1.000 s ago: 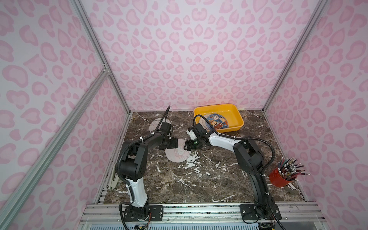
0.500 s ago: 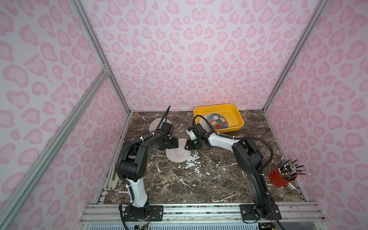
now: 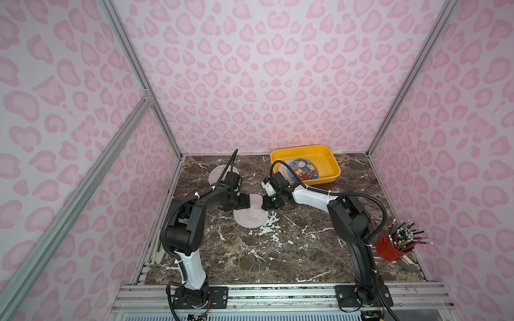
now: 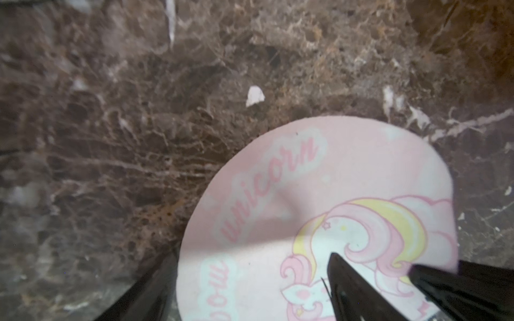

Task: Put the coasters into the storage box
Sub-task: Pick up the coaster from the center of the board, then place the coaster in the storage box.

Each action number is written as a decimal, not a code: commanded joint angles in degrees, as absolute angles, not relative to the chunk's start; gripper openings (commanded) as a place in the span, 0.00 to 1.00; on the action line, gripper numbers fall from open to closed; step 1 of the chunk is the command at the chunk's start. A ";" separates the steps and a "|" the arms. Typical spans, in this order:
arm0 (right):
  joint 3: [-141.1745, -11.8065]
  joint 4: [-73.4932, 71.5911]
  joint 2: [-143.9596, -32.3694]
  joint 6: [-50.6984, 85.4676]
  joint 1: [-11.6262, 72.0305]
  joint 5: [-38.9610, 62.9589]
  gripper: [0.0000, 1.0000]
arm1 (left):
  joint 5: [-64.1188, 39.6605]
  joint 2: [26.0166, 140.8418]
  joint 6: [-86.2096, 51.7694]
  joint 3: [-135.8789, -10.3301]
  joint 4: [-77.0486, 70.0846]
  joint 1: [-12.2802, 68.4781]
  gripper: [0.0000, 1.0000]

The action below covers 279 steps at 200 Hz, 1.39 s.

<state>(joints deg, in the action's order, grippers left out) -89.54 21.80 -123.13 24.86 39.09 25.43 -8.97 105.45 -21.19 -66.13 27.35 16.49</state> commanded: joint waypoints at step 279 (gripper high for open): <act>-120.74 38.33 -125.38 10.72 20.52 22.22 0.00 | -16.13 100.05 -24.96 -64.16 30.26 15.79 0.98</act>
<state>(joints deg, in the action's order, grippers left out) -118.02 37.17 -122.06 11.88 21.23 21.23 -15.64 99.68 -25.04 -64.29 31.09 15.84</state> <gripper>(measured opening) 0.055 0.982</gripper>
